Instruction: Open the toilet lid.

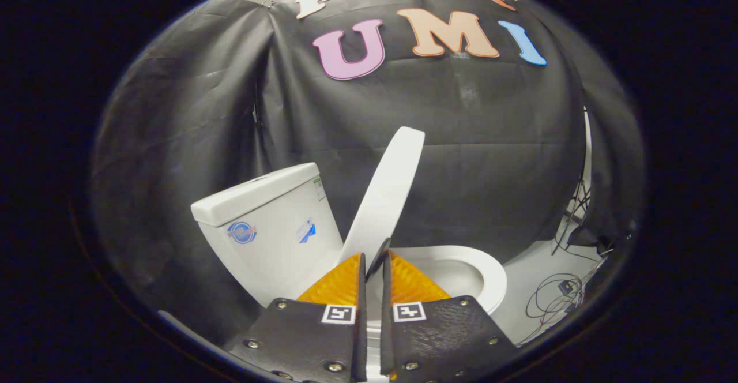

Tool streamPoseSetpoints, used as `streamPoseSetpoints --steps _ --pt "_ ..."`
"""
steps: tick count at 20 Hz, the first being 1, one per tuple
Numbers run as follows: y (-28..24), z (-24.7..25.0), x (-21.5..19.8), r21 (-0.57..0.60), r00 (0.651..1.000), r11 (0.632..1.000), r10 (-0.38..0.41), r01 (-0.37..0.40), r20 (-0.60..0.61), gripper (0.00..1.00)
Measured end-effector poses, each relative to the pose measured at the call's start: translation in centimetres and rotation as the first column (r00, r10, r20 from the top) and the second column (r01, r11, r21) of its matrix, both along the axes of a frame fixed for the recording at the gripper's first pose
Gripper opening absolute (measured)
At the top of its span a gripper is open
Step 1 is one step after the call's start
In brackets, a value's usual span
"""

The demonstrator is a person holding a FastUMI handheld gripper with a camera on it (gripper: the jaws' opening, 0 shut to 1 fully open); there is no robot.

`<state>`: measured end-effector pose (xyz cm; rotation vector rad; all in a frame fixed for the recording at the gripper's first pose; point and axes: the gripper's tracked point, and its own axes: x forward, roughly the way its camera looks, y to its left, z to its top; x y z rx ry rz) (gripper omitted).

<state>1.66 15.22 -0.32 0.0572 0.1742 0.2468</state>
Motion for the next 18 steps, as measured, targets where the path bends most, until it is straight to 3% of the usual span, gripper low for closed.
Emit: streamPoseSetpoints --steps 18 --pt "5.7 1.9 0.1 -0.01 0.994 0.997 0.072 -0.072 0.082 0.1"
